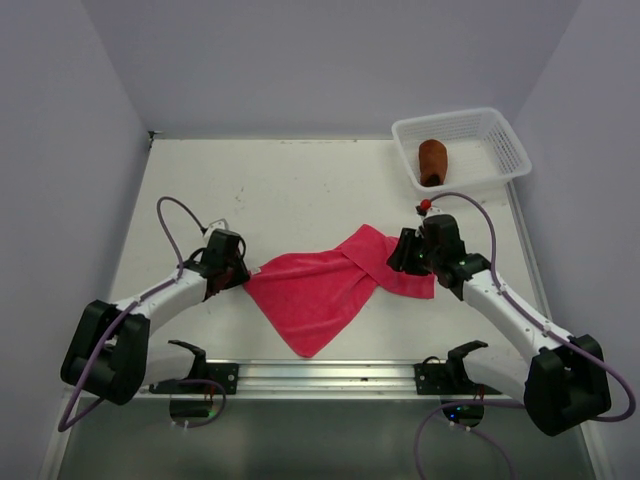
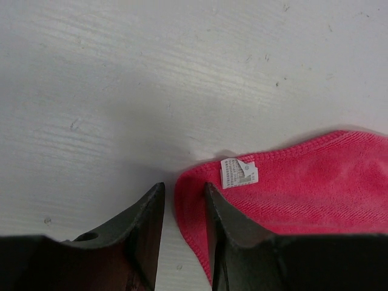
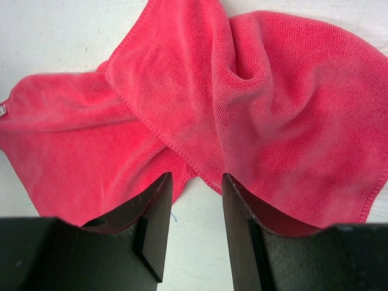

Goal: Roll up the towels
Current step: Move the towel to the center of the board, then flatten the towel

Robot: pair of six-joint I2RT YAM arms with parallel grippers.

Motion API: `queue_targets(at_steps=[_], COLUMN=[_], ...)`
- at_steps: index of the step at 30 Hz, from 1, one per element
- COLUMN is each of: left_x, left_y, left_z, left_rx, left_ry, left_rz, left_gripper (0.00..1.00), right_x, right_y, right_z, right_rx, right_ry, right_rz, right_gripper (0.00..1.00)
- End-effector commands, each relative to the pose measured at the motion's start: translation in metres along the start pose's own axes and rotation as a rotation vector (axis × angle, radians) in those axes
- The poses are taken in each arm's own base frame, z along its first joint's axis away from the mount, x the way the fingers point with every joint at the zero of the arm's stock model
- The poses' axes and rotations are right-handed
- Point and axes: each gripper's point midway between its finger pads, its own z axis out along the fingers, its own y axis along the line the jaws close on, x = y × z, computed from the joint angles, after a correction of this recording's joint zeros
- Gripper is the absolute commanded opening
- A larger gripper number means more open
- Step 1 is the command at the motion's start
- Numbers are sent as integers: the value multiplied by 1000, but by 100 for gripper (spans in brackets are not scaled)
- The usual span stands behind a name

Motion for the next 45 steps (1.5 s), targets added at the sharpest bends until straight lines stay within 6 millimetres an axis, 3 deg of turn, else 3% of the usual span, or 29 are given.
queue_targets(at_steps=[1,8,11,13,17,20,25,30,36,45], left_x=[-10,2,8,10,3,-22,-65,-100,-118,-128], left_y=[-7,0,2,3,1,-8,-36,-42,-44,-48], left_z=[6,14,16,16,10,-4,-46,-83,-103,-111], left_rx=[21,-5,-13,-13,-7,11,29,14,12,20], left_ry=[-32,17,37,45,21,-57,-196,-296,-351,-371], left_rz=[13,34,38,39,39,55,73,99,130,167], left_gripper=[36,21,12,0,0,0,0,0,0,0], right_x=[-7,-15,-18,-17,-14,-9,4,17,37,64], right_y=[6,5,6,5,3,-3,-20,-19,-21,-14], right_z=[-1,-8,-9,-8,-5,-2,3,9,25,45], right_rx=[-36,-23,-26,-25,-17,3,65,31,56,147], right_ry=[-26,-64,-75,-72,-62,-50,-37,-11,53,105], right_rz=[-11,-18,-20,-18,-20,-21,-26,-17,24,-65], right_gripper=[43,43,43,43,44,46,46,45,43,43])
